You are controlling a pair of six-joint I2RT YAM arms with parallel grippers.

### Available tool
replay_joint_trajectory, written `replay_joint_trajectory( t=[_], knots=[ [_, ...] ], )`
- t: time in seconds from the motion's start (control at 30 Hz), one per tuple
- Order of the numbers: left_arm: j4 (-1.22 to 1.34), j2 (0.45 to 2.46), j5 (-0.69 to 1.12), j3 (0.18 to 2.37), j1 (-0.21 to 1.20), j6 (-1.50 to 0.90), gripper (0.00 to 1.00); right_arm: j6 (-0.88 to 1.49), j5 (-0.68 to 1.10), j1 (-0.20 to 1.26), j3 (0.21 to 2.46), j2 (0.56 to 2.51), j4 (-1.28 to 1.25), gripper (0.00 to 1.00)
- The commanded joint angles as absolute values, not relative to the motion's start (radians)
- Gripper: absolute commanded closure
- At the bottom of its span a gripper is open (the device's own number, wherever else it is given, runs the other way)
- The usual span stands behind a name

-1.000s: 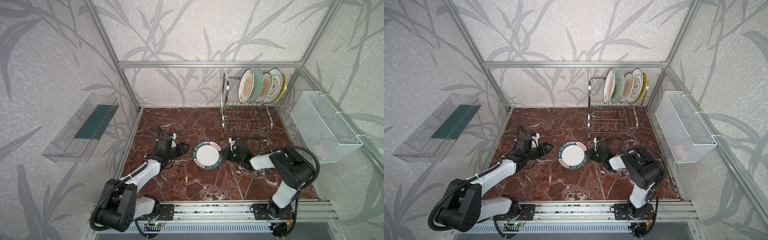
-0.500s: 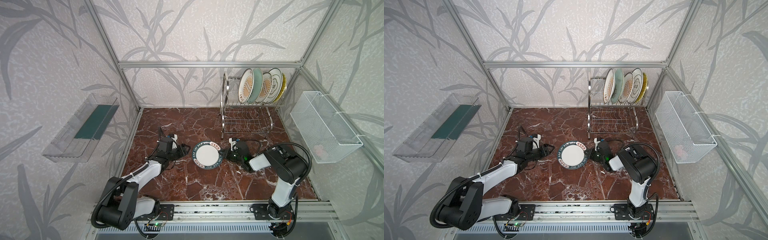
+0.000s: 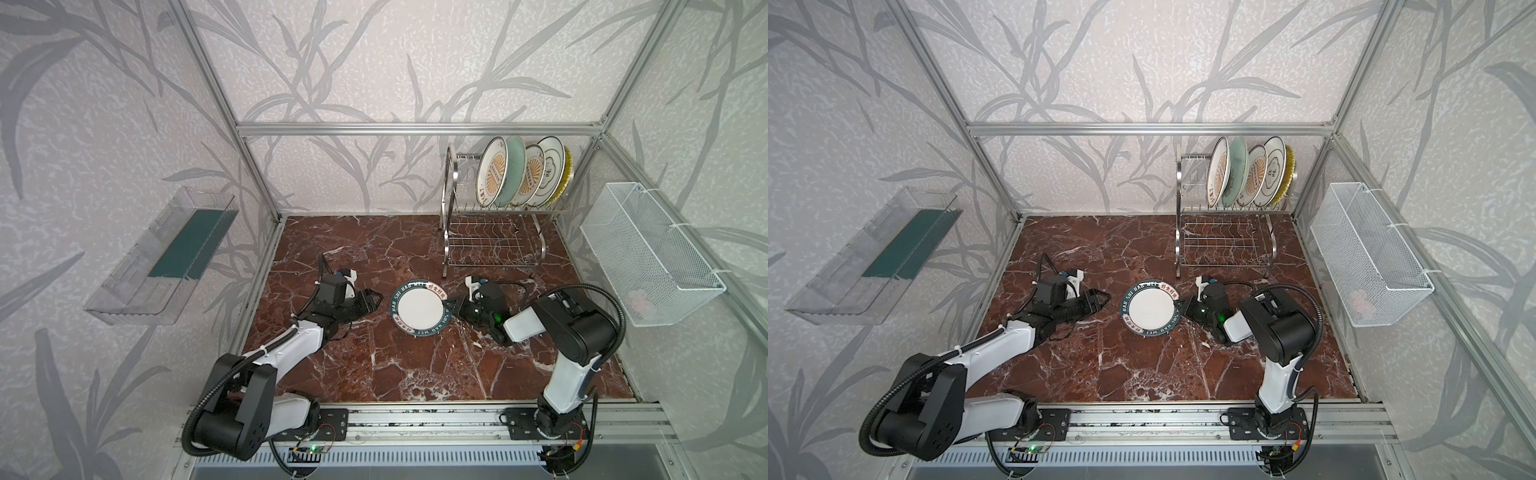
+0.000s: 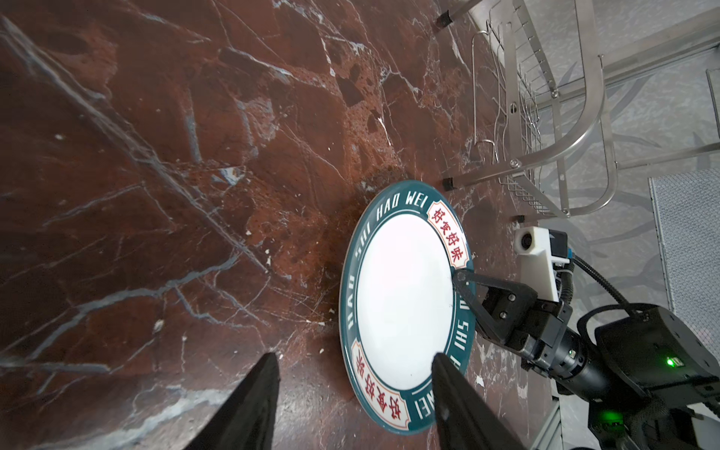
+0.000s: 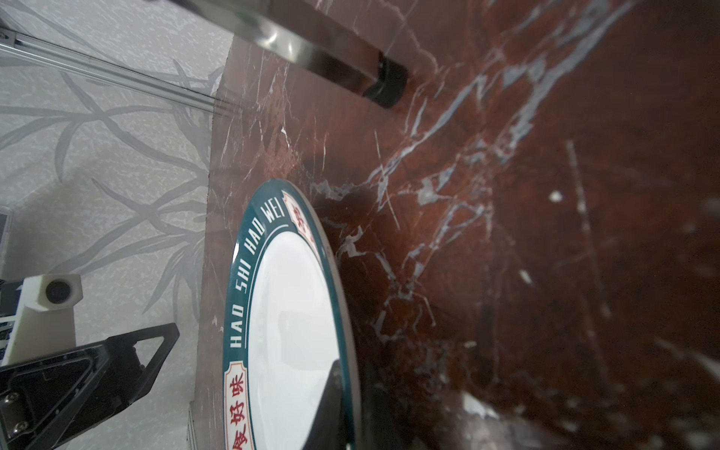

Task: Load plates into a dish rack
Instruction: Pick up the plate from the center of the table.

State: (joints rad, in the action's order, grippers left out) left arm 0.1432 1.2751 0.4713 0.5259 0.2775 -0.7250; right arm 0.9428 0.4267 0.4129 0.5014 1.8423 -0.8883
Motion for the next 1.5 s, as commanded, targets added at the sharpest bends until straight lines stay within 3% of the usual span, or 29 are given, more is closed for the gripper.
replay_joint_trajectory(
  t=[0.0, 0.6, 1.47],
  knots=[
    [0.140, 1.289, 0.499, 0.566, 0.297, -0.701, 0.40, 0.945, 0.432, 0.406, 0.492, 1.807, -0.905, 1.00],
    [0.323, 1.435, 0.563, 0.552, 0.352, -0.747, 0.42, 0.908, 0.446, 0.398, 0.495, 1.622, -0.779, 1.00],
    [0.423, 1.494, 0.634, 0.587, 0.407, -0.782, 0.50, 0.875, 0.478, 0.418, 0.533, 1.523, -0.709, 1.00]
  ],
)
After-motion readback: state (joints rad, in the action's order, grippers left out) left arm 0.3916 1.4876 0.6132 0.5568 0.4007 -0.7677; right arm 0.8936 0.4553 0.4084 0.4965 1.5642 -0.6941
